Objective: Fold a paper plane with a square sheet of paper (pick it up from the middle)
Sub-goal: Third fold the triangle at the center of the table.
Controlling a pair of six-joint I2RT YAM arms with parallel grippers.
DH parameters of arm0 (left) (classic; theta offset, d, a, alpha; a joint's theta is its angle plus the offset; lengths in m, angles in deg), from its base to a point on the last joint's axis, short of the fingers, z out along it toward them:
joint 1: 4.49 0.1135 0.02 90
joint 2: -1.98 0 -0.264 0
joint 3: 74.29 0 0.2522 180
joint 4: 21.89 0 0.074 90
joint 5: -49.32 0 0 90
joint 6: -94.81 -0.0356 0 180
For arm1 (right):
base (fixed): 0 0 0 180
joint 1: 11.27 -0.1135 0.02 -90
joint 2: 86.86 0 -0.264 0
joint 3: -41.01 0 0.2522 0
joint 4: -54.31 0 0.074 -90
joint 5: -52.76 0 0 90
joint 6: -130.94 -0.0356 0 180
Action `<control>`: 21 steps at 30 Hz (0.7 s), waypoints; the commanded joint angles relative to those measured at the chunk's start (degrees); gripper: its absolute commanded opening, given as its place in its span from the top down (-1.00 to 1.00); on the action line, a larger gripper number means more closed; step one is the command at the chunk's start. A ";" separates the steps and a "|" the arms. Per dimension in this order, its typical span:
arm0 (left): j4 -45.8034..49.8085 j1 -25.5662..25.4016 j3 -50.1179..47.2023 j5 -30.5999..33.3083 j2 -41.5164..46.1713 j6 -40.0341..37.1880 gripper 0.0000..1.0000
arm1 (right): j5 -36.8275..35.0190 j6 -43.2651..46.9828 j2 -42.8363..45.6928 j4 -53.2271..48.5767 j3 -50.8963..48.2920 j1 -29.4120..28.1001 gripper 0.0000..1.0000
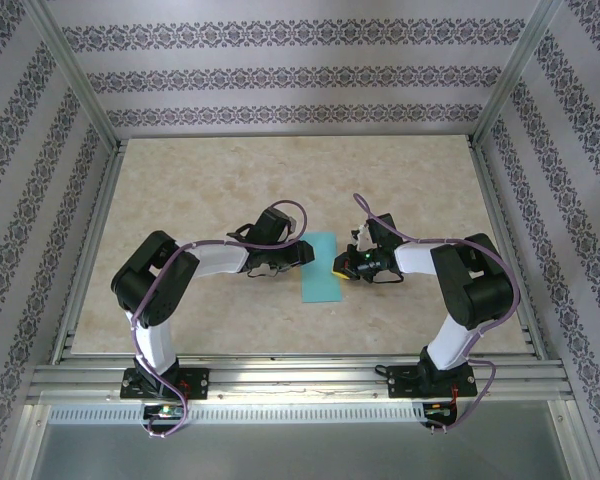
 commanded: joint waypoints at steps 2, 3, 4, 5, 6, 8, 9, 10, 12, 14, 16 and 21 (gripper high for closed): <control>5.13 0.92 0.75 2.89 0.53 -0.63 0.15 | -4.42 0.46 -2.60 -4.20 -2.37 -0.02 1.00; 5.45 0.92 0.65 3.19 0.65 -0.74 0.14 | -4.42 0.46 -2.69 -4.15 -2.33 -0.02 1.00; 6.05 0.92 0.87 3.15 0.63 -1.00 0.14 | -4.42 0.46 -2.64 -4.15 -2.33 -0.02 1.00; 6.90 0.94 1.37 3.08 0.39 -1.35 0.14 | -4.34 0.46 -2.77 -4.19 -2.24 -0.02 0.99; 7.08 0.88 1.51 2.76 0.17 -1.47 0.14 | -4.33 0.46 -2.86 -4.15 -2.24 -0.02 0.99; 6.02 0.92 1.15 1.97 0.04 -0.70 0.14 | -4.23 0.45 -2.86 -4.20 -2.15 -0.02 1.00; 5.15 0.92 0.83 1.70 -0.09 -0.28 0.14 | -4.16 0.46 -2.86 -4.16 -2.15 -0.02 1.00; 4.41 0.92 0.68 1.27 -0.25 0.03 0.14 | -4.03 0.41 -2.82 -4.08 -2.07 -0.02 0.99; 4.41 0.92 1.24 0.49 -1.08 0.00 0.15 | -3.93 0.37 -2.77 -4.06 -2.06 -0.02 1.00; 3.83 0.84 1.33 0.00 -1.34 0.07 0.16 | -3.72 0.37 -2.95 -4.01 -1.89 -0.02 1.00; 4.06 0.84 1.35 0.17 -1.59 0.07 0.17 | -3.61 0.39 -3.04 -3.99 -1.89 -0.02 0.99; 3.79 0.84 1.35 -0.32 -1.61 0.15 0.23 | -3.50 0.29 -3.13 -3.82 -1.80 -0.02 1.00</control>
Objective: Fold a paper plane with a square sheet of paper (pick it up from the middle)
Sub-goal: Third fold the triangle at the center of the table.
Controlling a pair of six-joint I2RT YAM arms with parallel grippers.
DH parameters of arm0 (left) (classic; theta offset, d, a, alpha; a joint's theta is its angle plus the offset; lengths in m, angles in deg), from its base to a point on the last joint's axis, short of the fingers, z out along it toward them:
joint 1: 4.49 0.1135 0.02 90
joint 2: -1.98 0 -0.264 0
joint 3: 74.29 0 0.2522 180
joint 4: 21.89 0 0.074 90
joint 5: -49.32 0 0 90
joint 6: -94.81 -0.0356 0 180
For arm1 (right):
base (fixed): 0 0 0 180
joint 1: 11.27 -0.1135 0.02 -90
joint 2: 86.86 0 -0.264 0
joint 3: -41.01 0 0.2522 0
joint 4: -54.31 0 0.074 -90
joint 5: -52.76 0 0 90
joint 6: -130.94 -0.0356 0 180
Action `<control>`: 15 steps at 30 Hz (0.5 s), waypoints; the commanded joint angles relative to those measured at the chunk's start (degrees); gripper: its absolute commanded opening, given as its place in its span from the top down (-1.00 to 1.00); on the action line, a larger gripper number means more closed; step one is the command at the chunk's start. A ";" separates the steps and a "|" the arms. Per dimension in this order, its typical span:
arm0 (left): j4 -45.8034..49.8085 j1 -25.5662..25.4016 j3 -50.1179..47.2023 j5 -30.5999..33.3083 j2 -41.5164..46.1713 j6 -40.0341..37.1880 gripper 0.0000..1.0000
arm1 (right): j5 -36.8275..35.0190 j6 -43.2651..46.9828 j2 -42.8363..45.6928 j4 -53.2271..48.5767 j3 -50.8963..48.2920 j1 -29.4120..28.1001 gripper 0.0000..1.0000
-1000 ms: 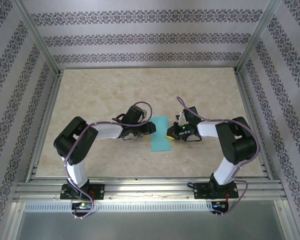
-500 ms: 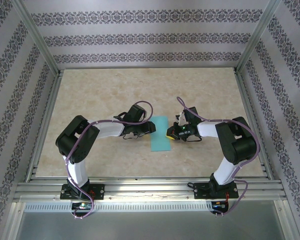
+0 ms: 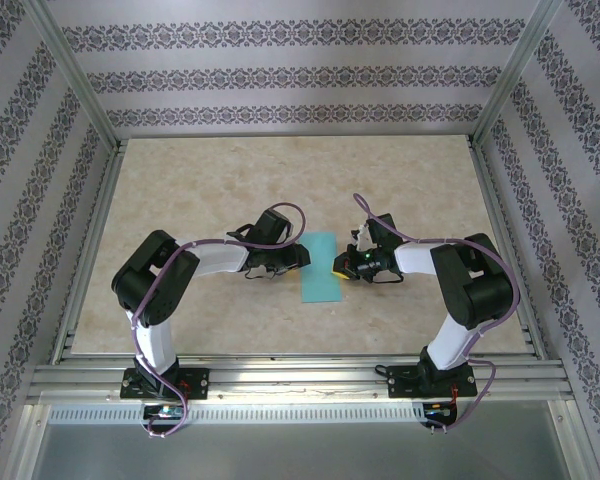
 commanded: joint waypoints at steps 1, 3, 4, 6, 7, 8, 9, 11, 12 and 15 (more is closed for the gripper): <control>-0.35 0.55 1.13 -1.13 -1.29 0.43 0.24 | -3.74 0.28 -3.04 -3.98 -1.80 -0.02 0.99; -0.97 0.51 1.19 -1.67 -1.43 0.51 0.26 | -3.80 0.37 -3.04 -4.06 -1.80 -0.02 1.00; -1.00 0.55 1.23 -1.67 -1.41 0.60 0.26 | -3.77 0.34 -3.04 -4.07 -1.80 -0.02 1.00; -0.91 0.52 1.28 -1.63 -1.63 0.72 0.29 | -3.89 0.28 -3.04 -3.98 -1.88 -0.02 1.00; -0.72 0.53 1.36 -1.67 -1.80 0.70 0.29 | -3.87 0.20 -3.04 -4.00 -1.89 -0.02 1.00; -0.89 0.51 1.28 -1.76 -1.97 0.74 0.30 | -3.88 0.19 -3.04 -3.98 -1.95 -0.02 1.00; -1.30 0.57 1.23 -1.98 -2.07 0.83 0.32 | -3.89 0.19 -2.96 -3.98 -1.97 -0.02 0.99; -1.37 0.55 1.36 -2.16 -2.29 0.95 0.33 | -3.89 0.26 -2.95 -4.06 -1.97 -0.02 1.00; -1.48 0.51 1.28 -2.22 -2.33 0.96 0.33 | -3.89 0.28 -2.95 -4.11 -2.06 -0.02 1.00; -2.29 0.51 1.22 -2.64 -2.40 1.35 0.33 | -3.89 0.20 -3.04 -4.07 -1.93 -0.02 0.99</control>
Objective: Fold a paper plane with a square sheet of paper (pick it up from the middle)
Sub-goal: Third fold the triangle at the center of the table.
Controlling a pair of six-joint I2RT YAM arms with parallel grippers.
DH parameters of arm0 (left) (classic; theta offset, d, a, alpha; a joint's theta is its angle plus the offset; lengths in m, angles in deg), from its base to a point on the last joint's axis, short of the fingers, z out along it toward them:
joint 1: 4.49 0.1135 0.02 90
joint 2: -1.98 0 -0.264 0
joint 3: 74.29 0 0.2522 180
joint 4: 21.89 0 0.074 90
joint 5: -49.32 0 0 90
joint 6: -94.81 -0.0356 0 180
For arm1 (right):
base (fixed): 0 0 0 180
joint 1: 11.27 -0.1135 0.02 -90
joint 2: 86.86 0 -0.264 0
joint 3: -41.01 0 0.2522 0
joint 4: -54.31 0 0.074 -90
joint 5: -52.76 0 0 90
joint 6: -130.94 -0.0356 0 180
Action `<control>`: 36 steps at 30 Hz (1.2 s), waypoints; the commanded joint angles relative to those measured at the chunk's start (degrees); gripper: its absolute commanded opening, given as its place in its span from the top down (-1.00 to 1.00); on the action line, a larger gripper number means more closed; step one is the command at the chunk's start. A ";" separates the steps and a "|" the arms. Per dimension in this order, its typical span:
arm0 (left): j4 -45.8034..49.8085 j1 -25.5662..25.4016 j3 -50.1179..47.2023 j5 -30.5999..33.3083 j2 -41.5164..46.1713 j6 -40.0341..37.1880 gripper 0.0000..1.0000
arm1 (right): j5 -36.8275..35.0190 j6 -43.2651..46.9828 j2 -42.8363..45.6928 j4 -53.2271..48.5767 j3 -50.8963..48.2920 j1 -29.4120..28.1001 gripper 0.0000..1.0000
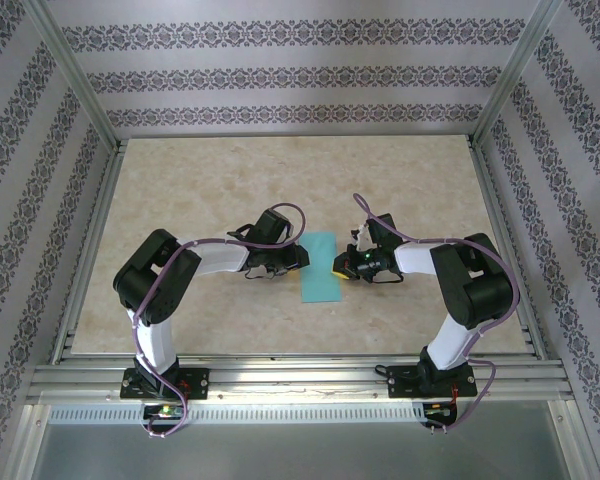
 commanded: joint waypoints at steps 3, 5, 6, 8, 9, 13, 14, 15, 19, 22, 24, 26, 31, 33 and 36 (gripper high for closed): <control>-3.13 0.48 0.91 -1.80 -1.80 1.64 0.34 | -4.01 0.22 -2.97 -4.21 -1.95 -0.02 0.99; -3.63 0.48 0.69 -1.87 -1.81 1.85 0.34 | -4.02 0.22 -2.89 -4.22 -1.97 -0.02 1.00; -3.68 0.49 0.67 -1.87 -1.95 1.95 0.34 | -3.98 0.22 -2.89 -4.22 -1.97 -0.02 1.00; -3.82 0.48 0.65 -2.10 -1.98 1.97 0.34 | -4.02 0.22 -2.89 -4.22 -1.97 -0.02 1.00; -3.92 0.51 0.64 -2.07 -1.93 1.93 0.34 | -4.10 0.22 -2.93 -4.22 -1.97 -0.02 1.00; -4.52 0.49 0.51 -2.34 -2.09 2.19 0.35 | -3.97 0.22 -2.98 -4.22 -1.89 -0.02 1.00; -4.56 0.54 0.48 -2.50 -2.16 2.21 0.35 | -4.02 0.22 -2.97 -4.29 -1.89 -0.02 0.99; -4.64 0.51 0.52 -2.42 -2.12 2.25 0.35 | -4.02 0.22 -2.89 -4.29 -1.89 -0.02 1.00; -4.39 0.50 0.62 -2.39 -2.15 2.12 0.35 | -4.01 0.30 -2.79 -4.31 -1.91 -0.02 1.00; -4.64 0.52 0.38 -2.16 -1.87 2.19 0.36 | -4.11 0.30 -2.80 -4.32 -1.97 -0.04 1.00; -4.62 0.54 0.44 -2.08 -1.75 2.21 0.37 | -4.02 0.30 -2.89 -4.31 -1.97 -0.02 1.00; -4.48 0.55 0.40 -1.99 -1.54 2.12 0.41 | -4.02 0.22 -2.89 -4.22 -2.06 -0.02 1.00; -4.46 0.55 -0.11 -0.91 -0.38 2.04 0.58 | -3.93 0.15 -2.67 -4.22 -1.89 -0.03 0.99; -4.32 0.55 -0.23 -0.76 -0.07 1.80 0.68 | -3.68 0.28 -2.71 -4.05 -1.80 -0.06 0.98; -4.12 0.55 -0.32 -0.72 0.35 1.77 0.77 | -2.56 0.96 -2.50 -3.79 -1.38 -0.02 0.95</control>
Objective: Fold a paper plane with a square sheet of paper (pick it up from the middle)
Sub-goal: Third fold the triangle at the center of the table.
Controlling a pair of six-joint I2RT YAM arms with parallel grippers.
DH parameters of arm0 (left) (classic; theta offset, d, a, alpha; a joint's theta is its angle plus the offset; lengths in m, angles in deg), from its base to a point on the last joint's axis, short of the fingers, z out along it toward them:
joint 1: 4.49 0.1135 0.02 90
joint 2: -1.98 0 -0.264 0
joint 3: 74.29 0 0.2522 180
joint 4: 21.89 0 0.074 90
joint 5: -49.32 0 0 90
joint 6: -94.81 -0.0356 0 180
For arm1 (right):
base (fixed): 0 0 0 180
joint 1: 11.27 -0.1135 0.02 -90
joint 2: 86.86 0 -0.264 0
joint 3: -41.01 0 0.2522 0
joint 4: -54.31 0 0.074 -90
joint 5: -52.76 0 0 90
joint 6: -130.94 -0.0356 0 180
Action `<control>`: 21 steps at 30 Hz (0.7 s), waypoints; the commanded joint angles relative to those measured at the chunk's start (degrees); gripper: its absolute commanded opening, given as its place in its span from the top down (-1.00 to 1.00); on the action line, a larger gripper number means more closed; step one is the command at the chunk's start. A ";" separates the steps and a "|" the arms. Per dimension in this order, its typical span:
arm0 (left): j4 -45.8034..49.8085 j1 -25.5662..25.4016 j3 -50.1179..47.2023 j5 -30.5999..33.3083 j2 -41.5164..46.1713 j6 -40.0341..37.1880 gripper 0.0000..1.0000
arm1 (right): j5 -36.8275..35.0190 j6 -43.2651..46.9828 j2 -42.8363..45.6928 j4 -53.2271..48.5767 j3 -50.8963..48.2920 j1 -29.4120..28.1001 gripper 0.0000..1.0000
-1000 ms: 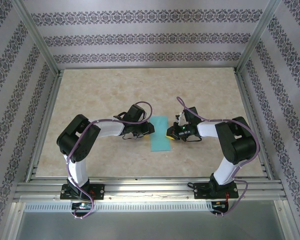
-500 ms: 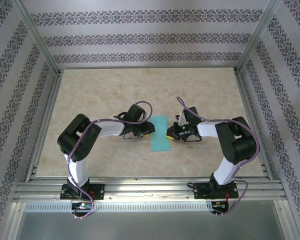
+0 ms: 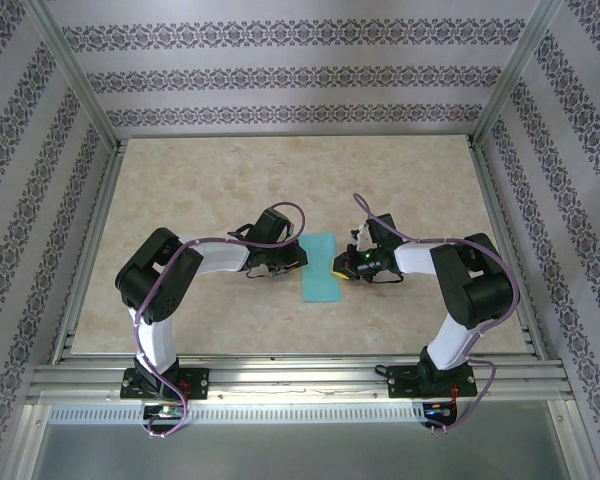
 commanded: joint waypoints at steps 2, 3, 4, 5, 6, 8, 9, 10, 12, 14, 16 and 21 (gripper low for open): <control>-1.28 0.26 -0.51 0.67 1.64 -0.09 0.79 | -2.11 1.06 -1.55 -3.33 -1.36 -0.02 0.93; -1.28 0.35 -0.66 0.90 2.00 -0.02 0.79 | -2.11 1.13 -0.93 -3.27 -1.36 -0.02 0.92; -1.35 0.40 -0.85 1.04 2.33 0.02 0.79 | -2.11 1.26 -0.31 -3.37 -1.27 -0.03 0.91; -1.38 0.51 -1.01 0.95 2.45 0.09 0.79 | -2.11 1.23 0.13 -3.36 -1.19 -0.02 0.90; -1.42 0.60 -1.10 0.70 2.72 0.02 0.79 | -1.98 1.25 0.58 -3.46 -1.05 -0.02 0.88; -1.48 0.78 -1.43 0.63 3.15 -0.09 0.81 | -1.35 1.01 1.66 -3.04 -1.08 -0.08 0.85; -1.46 0.95 -1.70 0.68 3.45 -0.10 0.81 | -1.23 0.96 2.53 -2.67 -1.18 -0.10 0.83; -1.64 1.12 -1.96 0.44 3.72 -0.02 0.84 | -1.30 1.17 3.61 -2.34 -1.34 -0.19 0.81; -2.36 1.78 -2.99 -0.33 4.49 0.55 0.86 | -2.48 2.35 7.19 -2.58 -1.54 -0.68 0.71; -3.43 2.44 -4.30 -1.30 5.54 1.35 0.87 | -5.33 4.40 11.14 -3.99 -1.30 -1.68 0.62; -3.59 3.01 -5.28 -2.22 6.78 1.60 0.88 | -9.64 9.07 15.27 -6.07 -0.34 -4.15 0.55; -3.22 4.12 -8.20 -3.27 10.40 1.97 0.88 | -25.33 30.08 24.29 -0.78 -3.43 -17.88 0.38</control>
